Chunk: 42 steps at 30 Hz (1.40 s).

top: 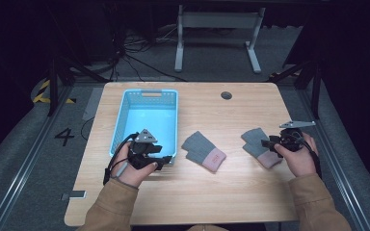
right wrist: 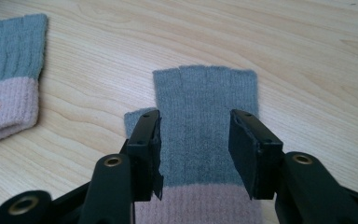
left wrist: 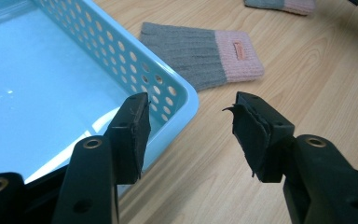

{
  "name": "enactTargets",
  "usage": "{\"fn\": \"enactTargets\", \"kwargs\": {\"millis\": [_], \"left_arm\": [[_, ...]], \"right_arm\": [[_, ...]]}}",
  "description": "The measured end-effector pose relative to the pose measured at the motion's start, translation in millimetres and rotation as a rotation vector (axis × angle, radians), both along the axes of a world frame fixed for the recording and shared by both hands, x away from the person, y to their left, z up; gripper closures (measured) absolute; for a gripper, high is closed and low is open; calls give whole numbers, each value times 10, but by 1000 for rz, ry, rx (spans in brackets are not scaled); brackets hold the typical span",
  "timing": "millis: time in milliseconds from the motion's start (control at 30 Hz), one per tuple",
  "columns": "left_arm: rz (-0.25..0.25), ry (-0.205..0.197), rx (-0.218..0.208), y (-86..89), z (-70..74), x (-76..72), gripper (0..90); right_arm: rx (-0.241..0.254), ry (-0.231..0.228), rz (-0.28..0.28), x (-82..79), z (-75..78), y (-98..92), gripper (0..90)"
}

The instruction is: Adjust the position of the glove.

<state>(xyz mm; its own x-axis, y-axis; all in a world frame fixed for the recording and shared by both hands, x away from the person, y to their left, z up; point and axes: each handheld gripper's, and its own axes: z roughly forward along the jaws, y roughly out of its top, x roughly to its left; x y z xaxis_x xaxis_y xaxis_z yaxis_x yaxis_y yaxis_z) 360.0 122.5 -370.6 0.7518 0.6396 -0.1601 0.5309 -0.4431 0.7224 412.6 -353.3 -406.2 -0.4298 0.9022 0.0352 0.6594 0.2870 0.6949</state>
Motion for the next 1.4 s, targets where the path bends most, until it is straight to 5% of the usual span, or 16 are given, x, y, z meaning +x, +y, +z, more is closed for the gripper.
{"fn": "enactTargets", "kwargs": {"millis": [267, 900, 1400], "left_arm": [[-17, 5, 5, -27, -3, 4, 472], [-14, 21, 33, -69, -64, 26, 467], [-2, 30, 42, -71, -87, 38, 467]], "right_arm": [[11, -4, 18, 29, -50, 7, 499], [-96, 70, -13, 136, -339, 20, 460], [-98, 85, -8, 131, -353, 58, 703]]}}
